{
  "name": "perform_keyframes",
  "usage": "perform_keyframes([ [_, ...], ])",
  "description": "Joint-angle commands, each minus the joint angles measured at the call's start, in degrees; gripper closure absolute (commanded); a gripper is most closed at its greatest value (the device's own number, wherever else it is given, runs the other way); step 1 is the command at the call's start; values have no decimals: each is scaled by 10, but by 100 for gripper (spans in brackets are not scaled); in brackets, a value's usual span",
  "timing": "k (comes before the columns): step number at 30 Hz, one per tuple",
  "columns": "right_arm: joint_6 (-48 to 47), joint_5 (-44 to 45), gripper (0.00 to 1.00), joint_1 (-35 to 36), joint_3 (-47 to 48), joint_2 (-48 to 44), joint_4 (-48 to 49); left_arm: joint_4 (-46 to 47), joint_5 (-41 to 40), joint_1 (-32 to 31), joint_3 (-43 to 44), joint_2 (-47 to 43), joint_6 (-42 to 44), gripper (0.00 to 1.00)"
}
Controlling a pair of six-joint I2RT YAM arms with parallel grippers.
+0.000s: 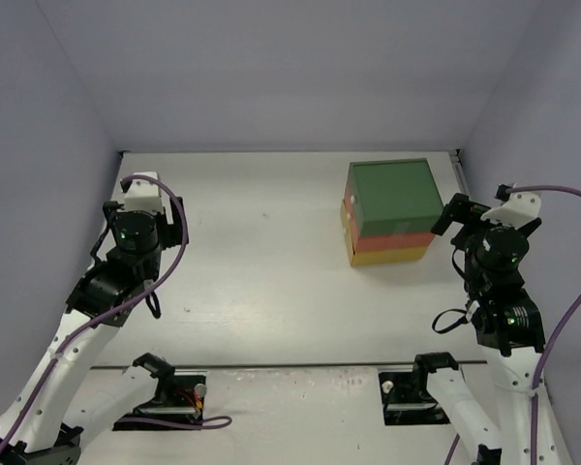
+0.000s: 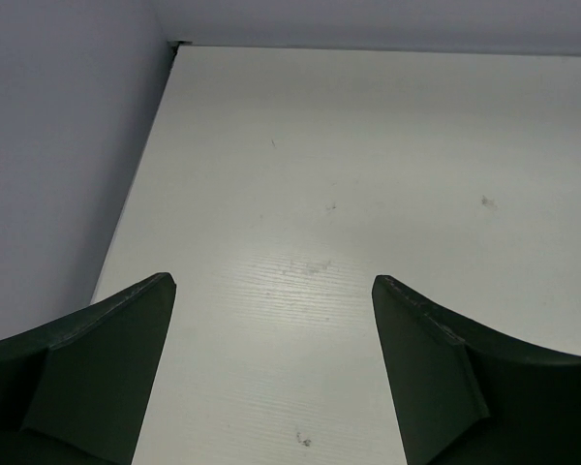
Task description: Sort the tools into containers
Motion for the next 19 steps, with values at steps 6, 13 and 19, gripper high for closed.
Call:
perform_keyframes([
  [6, -18, 3, 0, 28, 13, -5, 39, 14, -17, 2, 20, -8, -31, 20],
  [13, -21, 10, 0, 47, 14, -3, 40, -14, -37, 2, 18, -40, -20, 20],
  [19, -36, 5, 0, 56, 13, 2, 44, -23, -33, 2, 7, -59, -38, 20],
])
